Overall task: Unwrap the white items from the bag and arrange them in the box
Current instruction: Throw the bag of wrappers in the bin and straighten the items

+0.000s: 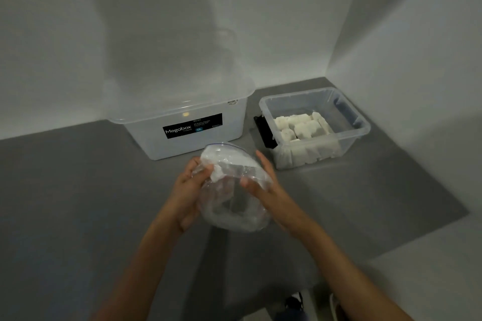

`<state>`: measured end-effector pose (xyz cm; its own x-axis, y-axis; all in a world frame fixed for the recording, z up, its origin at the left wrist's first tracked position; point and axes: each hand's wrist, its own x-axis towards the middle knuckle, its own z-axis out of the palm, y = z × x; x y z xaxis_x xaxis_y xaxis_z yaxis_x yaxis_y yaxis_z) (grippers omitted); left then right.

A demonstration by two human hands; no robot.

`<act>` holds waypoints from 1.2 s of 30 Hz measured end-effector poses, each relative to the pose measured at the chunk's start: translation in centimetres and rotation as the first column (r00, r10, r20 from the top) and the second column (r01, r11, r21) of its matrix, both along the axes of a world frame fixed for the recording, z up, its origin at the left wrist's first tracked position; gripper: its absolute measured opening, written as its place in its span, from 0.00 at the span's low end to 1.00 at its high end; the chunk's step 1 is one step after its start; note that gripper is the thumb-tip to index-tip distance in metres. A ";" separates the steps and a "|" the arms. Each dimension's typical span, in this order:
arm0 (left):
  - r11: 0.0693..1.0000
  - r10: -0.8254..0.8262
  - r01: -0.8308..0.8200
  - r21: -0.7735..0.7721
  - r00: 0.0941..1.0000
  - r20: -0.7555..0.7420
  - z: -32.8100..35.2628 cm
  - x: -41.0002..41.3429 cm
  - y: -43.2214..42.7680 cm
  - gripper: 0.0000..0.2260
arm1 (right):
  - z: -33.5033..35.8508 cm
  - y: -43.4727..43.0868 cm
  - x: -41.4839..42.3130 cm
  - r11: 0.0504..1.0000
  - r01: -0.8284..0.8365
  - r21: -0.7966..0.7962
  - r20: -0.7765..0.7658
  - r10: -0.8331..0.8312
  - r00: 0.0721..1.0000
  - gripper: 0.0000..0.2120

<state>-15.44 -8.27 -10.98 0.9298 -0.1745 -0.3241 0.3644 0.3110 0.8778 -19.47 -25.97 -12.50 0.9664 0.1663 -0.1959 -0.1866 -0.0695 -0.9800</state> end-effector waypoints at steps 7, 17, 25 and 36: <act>0.905 -0.220 0.087 0.416 0.933 0.285 -1.4 -2.7 -3.2 0.09 | 2.1 2.2 -0.3 0.915 0.280 0.291 -0.150 -0.245 0.958 0.16; 0.975 -0.169 0.136 0.177 0.968 0.187 0.5 -6.3 -5.1 0.30 | 2.5 -2.6 -2.1 0.632 0.649 0.423 -0.332 -0.559 0.760 0.06; 0.955 -0.276 0.289 -0.061 0.947 0.166 0.4 -12.7 -14.9 0.21 | 1.0 -8.8 -9.6 0.712 0.637 0.296 -0.083 -0.645 0.760 0.12; 0.987 -0.141 0.155 0.040 0.959 -0.244 -11.4 -23.6 -30.3 0.07 | -5.8 -22.0 -26.7 0.859 0.383 -0.340 -0.068 -0.428 0.901 0.19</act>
